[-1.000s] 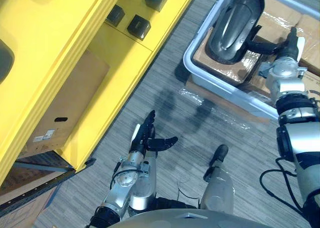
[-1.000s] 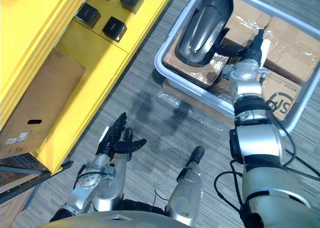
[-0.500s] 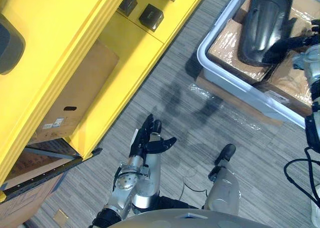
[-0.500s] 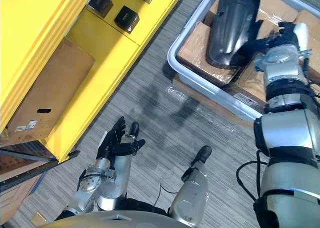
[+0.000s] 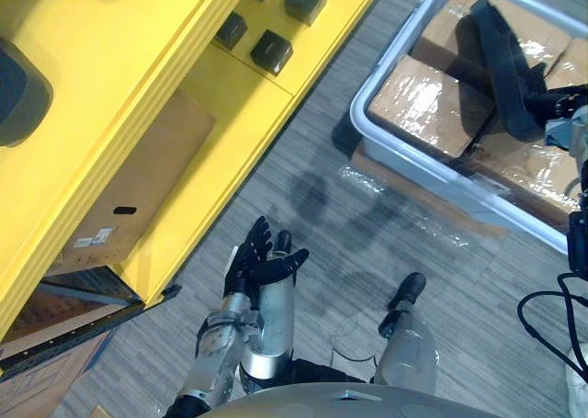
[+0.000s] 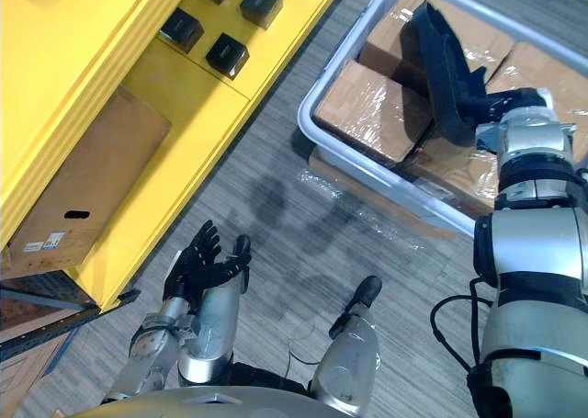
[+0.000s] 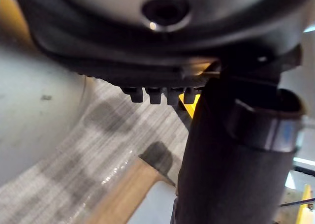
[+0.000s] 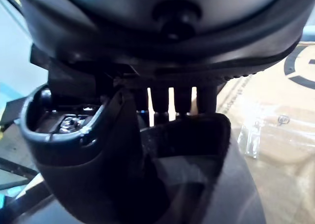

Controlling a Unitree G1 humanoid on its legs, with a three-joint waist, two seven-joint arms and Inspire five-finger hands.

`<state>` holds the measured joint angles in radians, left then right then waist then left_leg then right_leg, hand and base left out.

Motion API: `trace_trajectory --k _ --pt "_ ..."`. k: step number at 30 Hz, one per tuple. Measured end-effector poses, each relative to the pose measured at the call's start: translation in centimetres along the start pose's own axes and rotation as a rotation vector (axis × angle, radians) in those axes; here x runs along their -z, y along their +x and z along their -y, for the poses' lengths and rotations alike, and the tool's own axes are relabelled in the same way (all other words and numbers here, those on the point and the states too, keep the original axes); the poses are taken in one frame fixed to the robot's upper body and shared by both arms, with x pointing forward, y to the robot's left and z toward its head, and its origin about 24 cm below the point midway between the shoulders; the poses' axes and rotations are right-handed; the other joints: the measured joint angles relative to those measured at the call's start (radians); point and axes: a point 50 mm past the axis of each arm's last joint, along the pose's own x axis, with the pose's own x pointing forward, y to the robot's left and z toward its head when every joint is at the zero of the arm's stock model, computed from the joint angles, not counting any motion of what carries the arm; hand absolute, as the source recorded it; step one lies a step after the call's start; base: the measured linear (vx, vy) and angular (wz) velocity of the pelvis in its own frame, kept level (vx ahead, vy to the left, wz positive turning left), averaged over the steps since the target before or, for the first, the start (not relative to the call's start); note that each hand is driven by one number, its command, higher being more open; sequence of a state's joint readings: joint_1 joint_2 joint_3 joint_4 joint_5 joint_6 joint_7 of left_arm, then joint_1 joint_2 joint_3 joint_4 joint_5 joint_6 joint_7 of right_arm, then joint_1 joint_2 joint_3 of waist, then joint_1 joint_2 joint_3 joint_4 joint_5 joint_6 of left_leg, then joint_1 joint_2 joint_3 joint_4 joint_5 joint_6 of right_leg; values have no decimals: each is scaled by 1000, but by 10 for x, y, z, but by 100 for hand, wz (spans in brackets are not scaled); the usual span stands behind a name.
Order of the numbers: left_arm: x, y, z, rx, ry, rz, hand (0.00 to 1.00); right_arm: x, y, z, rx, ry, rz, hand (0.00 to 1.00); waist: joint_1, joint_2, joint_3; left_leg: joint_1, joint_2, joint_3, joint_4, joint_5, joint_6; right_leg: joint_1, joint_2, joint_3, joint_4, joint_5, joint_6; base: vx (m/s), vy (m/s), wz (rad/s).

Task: Walk over and take three plastic housings, then place them on the shelf

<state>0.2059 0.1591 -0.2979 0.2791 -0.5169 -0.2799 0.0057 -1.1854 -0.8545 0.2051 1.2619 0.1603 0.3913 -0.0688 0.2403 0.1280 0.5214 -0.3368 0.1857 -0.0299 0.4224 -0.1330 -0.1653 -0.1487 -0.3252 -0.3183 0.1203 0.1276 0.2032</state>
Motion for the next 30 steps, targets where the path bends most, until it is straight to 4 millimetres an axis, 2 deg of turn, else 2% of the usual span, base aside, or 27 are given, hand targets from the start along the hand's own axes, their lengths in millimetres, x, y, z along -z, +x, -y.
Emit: trace_trajectory --k 2,4,6,9,12,15,17,19,21,26,30 --pt "-10 -1 0 9 -83 44 100 8 2 -5 -1 -11 6 0 -4 -16 4 34 0 0 -48 31 -11 13 1 -7 -3 -5 -6 21 -70 5" --pt "-26 -3 0 18 -176 119 100 17 3 -20 -5 -12 35 0 -11 -39 10 70 7 1 -92 55 -17 32 9 -10 -6 -6 -9 26 -74 2" --pt "-52 -2 1 49 -200 230 100 27 0 -48 -1 -35 84 0 -29 -71 11 126 21 2 -135 73 -25 76 23 -19 -19 -8 -12 27 -63 -2" --pt "-75 -2 8 115 -194 327 100 18 -11 -74 3 -57 205 0 -44 -100 2 178 33 16 -172 83 -32 117 35 -21 -44 -8 -12 20 -43 -8" --pt "-103 1 32 267 -197 416 100 -1 -37 -98 5 -23 435 0 -60 -134 -51 244 40 34 -278 123 -39 142 46 -30 -77 -7 -13 40 -49 -6" --pt "-107 1 50 363 -224 378 100 -1 -56 -121 -28 -19 528 0 -74 -153 -132 278 40 53 -336 145 -44 150 47 -31 -97 -7 -12 101 -18 -7" --pt "-103 5 69 456 -269 282 100 7 -70 -139 -47 -41 586 0 -83 -162 -190 318 40 73 -363 145 -44 174 48 -32 -111 -6 -10 135 9 -13" --pt "-99 8 80 494 -283 216 100 10 -78 -146 -57 -56 616 0 -90 -168 -213 340 40 83 -378 145 -44 187 48 -32 -122 -4 -9 75 9 -12" --pt "-92 12 91 513 -286 127 100 10 -89 -155 -68 -83 672 0 -110 -177 -233 366 39 96 -397 145 -45 205 49 -30 -139 1 -5 38 8 -11" --pt "-76 24 95 432 -376 -10 100 10 -109 -159 -56 -65 792 0 -140 -181 -269 385 37 122 -410 145 -44 205 50 -23 -156 18 -7 4 10 -14" --pt "-78 29 88 366 -386 28 100 15 -122 -162 -76 -71 877 0 -165 -181 -296 419 36 137 -418 145 -44 226 50 -17 -159 18 -7 -19 7 -8"
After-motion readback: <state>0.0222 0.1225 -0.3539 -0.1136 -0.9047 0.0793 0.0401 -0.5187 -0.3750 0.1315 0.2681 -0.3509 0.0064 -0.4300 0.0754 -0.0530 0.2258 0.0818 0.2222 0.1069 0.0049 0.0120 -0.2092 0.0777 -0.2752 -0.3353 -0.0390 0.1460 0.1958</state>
